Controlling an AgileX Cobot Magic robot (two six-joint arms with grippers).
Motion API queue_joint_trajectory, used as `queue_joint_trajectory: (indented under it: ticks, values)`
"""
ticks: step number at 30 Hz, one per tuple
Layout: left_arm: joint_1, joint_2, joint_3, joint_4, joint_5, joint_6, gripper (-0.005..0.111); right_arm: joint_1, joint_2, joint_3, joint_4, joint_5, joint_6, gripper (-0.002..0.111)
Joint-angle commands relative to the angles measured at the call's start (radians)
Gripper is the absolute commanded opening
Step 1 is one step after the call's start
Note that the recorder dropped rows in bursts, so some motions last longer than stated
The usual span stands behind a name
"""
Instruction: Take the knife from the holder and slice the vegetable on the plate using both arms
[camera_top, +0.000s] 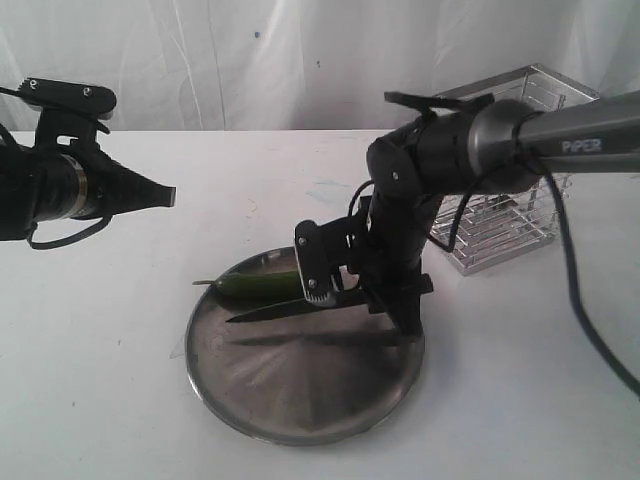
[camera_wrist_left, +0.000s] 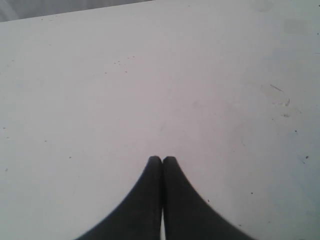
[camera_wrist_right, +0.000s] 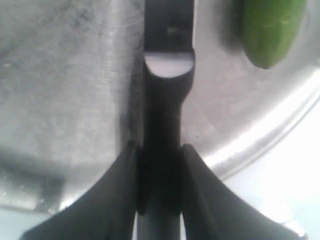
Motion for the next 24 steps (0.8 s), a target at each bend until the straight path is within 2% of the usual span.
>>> queue_joint_trajectory:
  ticks: [1, 6, 10, 13, 18, 20, 22, 24]
  values:
    - [0.001, -0.054, 0.022, 0.021, 0.001, 0.016, 0.000, 0.001, -0.115, -0.002, 0.020, 0.118, 0.028, 0.000]
    - [0.001, -0.188, 0.086, 0.021, -0.025, 0.016, 0.000, 0.001, -0.234, 0.029, 0.147, 0.244, 0.179, 0.000]
    - [0.001, -0.310, 0.141, 0.021, -0.046, 0.017, 0.000, 0.001, -0.327, 0.076, 0.288, 0.354, 0.500, 0.000]
    - [0.001, -0.392, 0.170, 0.021, -0.055, 0.017, 0.000, -0.002, -0.368, 0.116, 0.570, 0.471, 0.631, 0.000]
    - [0.001, -0.462, 0.223, 0.026, -0.100, 0.034, 0.000, -0.002, -0.379, 0.215, 1.229, 0.471, 0.544, 0.000]
    - [0.001, -0.468, 0.244, 0.055, -0.134, 0.068, 0.000, -0.002, -0.379, 0.241, 1.380, 0.471, 0.503, 0.000]
    - [0.001, -0.470, 0.267, 0.066, -0.149, 0.084, 0.000, -0.002, -0.379, 0.265, 1.468, 0.356, 0.492, 0.000]
    - [0.001, -0.470, 0.260, 0.066, -0.141, 0.084, 0.000, -0.002, -0.379, 0.297, 1.577, 0.340, 0.417, 0.000]
